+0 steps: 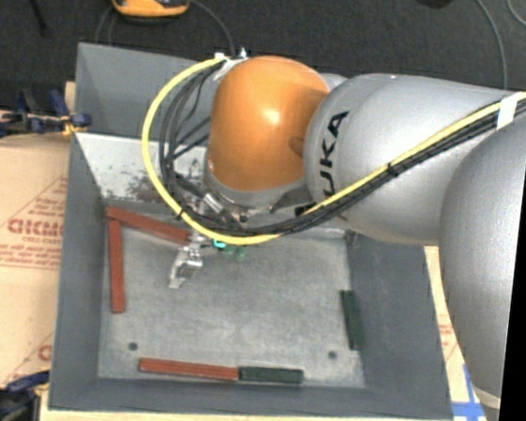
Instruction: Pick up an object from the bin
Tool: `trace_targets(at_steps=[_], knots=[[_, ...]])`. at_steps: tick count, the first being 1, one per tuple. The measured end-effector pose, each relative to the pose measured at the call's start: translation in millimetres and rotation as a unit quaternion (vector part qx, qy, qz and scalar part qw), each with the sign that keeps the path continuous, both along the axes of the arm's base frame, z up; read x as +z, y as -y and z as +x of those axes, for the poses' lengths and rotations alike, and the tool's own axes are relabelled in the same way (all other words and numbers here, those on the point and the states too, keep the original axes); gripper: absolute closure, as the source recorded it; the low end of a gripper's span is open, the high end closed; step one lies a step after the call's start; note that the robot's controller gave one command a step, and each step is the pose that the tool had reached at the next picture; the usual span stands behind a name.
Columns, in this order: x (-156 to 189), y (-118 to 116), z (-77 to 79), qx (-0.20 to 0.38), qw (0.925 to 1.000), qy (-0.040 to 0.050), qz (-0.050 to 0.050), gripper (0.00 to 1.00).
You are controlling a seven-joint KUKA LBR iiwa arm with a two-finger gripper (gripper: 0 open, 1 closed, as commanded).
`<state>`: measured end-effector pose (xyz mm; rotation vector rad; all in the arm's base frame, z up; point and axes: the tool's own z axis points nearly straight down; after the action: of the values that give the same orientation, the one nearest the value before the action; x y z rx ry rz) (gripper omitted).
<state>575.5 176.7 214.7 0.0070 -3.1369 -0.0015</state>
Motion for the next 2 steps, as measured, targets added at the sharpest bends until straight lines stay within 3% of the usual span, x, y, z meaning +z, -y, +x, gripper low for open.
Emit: trace_targets(at_steps=[1, 2], knots=[[4.9, 0.9, 1.8, -0.002, 1.0000, 0.0040, 0.001, 0.00], [-64.3, 13.4, 28.4, -0.034, 0.9994, 0.0066, 0.001, 0.00]])
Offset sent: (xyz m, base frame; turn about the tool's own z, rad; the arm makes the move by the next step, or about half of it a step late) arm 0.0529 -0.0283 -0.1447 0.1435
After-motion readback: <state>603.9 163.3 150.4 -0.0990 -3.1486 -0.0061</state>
